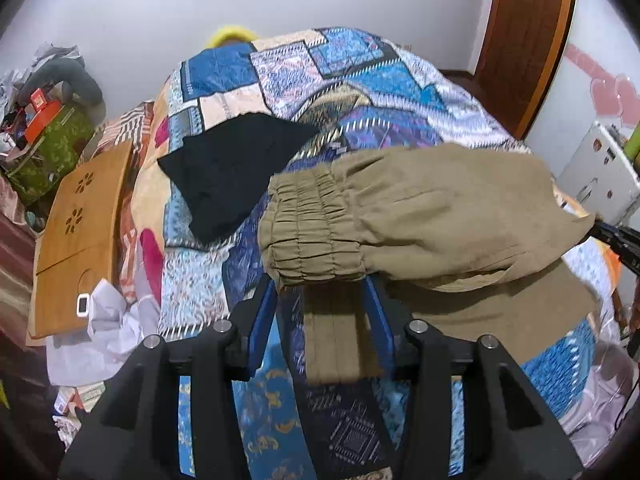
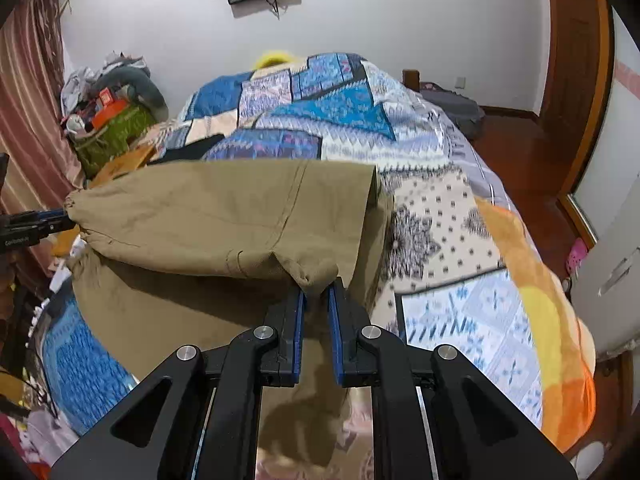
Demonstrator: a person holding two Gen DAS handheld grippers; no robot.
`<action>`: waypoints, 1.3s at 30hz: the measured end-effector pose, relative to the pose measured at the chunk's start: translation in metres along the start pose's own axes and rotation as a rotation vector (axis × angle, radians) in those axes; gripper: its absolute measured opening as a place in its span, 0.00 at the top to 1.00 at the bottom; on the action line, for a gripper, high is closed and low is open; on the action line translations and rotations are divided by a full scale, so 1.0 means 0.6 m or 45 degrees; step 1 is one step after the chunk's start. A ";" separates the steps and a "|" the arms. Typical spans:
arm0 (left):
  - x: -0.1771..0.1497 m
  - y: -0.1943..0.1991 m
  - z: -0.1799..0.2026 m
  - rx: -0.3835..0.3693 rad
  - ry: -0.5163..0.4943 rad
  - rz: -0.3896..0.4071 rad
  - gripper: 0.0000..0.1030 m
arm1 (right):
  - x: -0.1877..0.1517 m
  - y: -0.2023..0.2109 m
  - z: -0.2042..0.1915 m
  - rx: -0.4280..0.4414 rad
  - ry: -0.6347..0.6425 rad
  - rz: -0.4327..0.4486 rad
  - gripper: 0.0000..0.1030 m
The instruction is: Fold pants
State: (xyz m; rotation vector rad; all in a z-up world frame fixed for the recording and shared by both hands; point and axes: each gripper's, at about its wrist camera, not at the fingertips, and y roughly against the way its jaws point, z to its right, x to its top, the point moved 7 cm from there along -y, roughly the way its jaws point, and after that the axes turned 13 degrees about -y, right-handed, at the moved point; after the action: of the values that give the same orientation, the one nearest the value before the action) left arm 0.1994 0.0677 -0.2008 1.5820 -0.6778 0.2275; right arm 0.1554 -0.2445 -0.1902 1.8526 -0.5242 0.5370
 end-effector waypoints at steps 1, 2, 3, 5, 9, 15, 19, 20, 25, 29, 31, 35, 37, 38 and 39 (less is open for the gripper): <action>-0.008 -0.004 0.002 0.004 -0.001 -0.015 0.55 | -0.004 -0.001 0.002 -0.001 -0.004 -0.006 0.87; -0.013 -0.007 0.003 0.006 0.000 -0.026 0.55 | -0.009 0.000 0.003 -0.006 -0.006 -0.009 0.86; -0.021 -0.010 0.005 0.006 0.002 -0.043 0.54 | -0.015 0.001 0.004 -0.010 -0.009 -0.010 0.86; -0.030 -0.012 0.006 0.000 0.005 -0.058 0.53 | -0.026 0.007 0.007 -0.028 -0.015 -0.010 0.85; -0.040 0.003 0.002 0.006 0.015 -0.041 0.41 | -0.037 0.018 0.016 -0.073 -0.020 -0.018 0.69; -0.021 0.051 -0.016 0.094 0.033 0.053 0.27 | -0.027 0.050 0.018 -0.131 -0.007 0.052 0.48; 0.005 0.073 -0.009 0.127 0.008 0.113 0.12 | -0.009 0.073 0.001 -0.108 0.007 0.122 0.47; 0.011 0.076 -0.003 0.122 -0.004 0.125 0.11 | -0.005 0.078 -0.005 -0.094 0.011 0.134 0.47; 0.037 0.064 0.050 0.051 -0.099 0.128 0.06 | 0.010 0.092 -0.049 -0.014 0.064 0.176 0.47; 0.040 0.036 0.106 0.041 -0.225 0.079 0.06 | 0.009 0.077 -0.082 0.028 0.124 0.161 0.47; 0.035 0.019 0.133 0.036 -0.298 0.052 0.06 | 0.003 0.064 -0.095 0.044 0.150 0.135 0.47; 0.019 -0.013 0.173 0.026 -0.412 -0.015 0.06 | -0.015 0.035 -0.115 0.066 0.197 0.070 0.47; 0.011 -0.024 0.185 0.007 -0.440 -0.045 0.06 | -0.026 0.018 -0.124 0.075 0.222 0.027 0.47; 0.007 -0.030 0.190 -0.007 -0.458 -0.062 0.06 | -0.032 0.010 -0.129 0.079 0.237 0.006 0.47; 0.003 -0.034 0.194 -0.017 -0.471 -0.071 0.06 | -0.037 0.004 -0.134 0.080 0.249 -0.009 0.47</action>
State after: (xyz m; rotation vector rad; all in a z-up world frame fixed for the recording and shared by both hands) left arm 0.1833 -0.0447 -0.2336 1.6441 -0.9152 -0.1154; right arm 0.1270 -0.1674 -0.1763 1.8368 -0.3732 0.7283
